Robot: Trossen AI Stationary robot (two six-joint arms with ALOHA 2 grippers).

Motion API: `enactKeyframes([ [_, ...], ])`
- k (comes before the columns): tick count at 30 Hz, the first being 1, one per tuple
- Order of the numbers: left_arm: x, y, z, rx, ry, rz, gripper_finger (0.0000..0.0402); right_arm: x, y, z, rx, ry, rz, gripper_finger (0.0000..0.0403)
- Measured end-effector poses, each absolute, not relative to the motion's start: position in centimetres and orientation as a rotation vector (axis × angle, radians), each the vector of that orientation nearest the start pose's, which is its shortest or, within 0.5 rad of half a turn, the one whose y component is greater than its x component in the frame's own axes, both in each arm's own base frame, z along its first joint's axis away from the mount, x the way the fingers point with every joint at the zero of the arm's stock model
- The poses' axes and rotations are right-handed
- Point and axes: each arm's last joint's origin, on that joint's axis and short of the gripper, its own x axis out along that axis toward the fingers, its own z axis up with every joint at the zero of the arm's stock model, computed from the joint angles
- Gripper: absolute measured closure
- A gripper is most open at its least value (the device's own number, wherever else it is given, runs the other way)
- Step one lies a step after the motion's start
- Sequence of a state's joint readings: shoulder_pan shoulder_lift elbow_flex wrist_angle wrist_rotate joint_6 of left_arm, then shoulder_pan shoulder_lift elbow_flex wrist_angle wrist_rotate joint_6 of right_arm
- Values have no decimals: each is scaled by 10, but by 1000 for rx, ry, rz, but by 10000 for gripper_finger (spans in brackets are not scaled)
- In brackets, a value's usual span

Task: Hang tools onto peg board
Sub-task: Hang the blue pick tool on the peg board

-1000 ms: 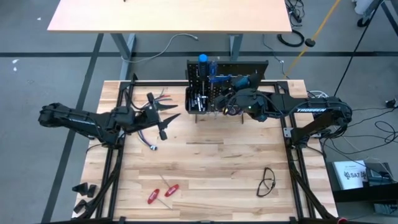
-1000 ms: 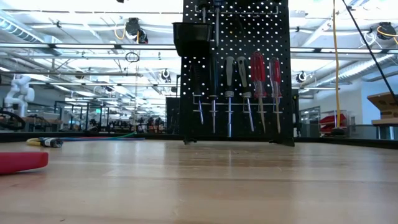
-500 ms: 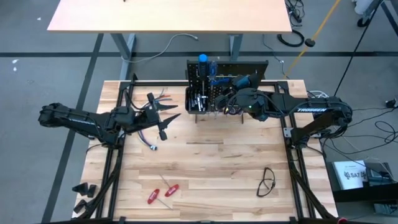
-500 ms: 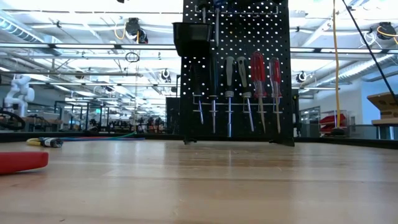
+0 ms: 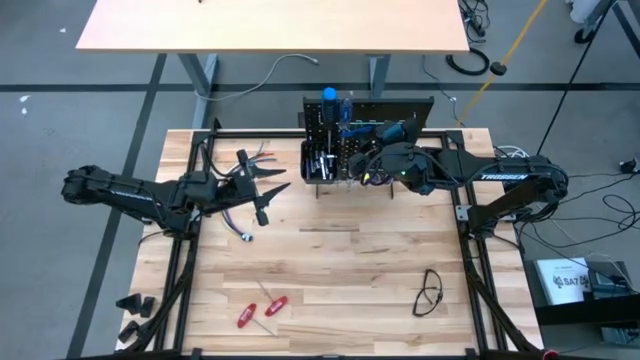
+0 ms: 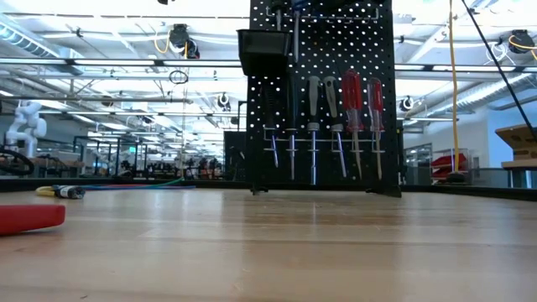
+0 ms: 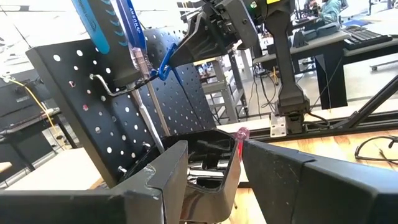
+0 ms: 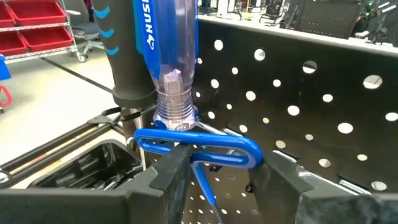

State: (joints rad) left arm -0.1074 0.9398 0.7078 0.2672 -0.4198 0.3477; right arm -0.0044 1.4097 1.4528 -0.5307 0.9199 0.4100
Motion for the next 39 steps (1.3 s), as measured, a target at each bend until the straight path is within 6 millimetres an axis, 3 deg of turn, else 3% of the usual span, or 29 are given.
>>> enactKeyframes([
  [16, 211, -11, 322, 338, 20, 315, 242, 287, -26, 403, 259, 179, -971, 259],
  [39, 211, -12, 323, 340, 12, 290, 242, 284, -28, 406, 251, 171, -982, 359],
])
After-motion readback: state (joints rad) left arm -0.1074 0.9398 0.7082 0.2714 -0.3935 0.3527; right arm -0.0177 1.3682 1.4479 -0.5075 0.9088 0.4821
